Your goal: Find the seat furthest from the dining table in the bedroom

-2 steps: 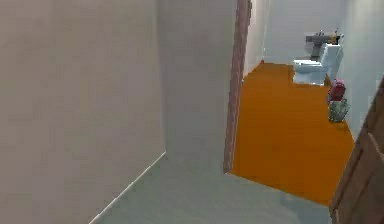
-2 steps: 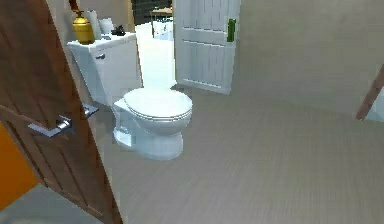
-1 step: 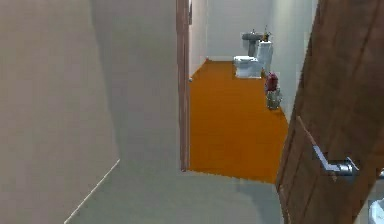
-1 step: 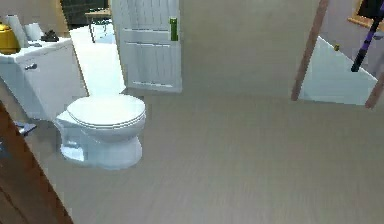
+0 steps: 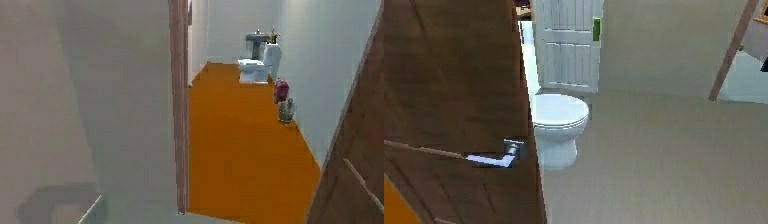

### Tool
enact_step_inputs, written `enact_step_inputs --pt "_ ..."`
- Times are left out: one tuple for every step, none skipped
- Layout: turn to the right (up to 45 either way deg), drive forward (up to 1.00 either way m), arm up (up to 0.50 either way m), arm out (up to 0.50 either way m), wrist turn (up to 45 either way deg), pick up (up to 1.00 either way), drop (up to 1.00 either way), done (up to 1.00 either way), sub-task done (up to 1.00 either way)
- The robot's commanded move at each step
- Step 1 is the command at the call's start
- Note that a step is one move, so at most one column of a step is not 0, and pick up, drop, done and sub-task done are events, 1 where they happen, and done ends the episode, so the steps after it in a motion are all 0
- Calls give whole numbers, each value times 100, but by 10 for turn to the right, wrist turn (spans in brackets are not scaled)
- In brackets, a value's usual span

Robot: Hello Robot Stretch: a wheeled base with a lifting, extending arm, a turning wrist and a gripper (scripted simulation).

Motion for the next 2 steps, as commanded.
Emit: enact_step_inputs --pt "150 0 0 0 0 0 0 0 0" --pt "0 100 0 0 0 0 0 0 0"
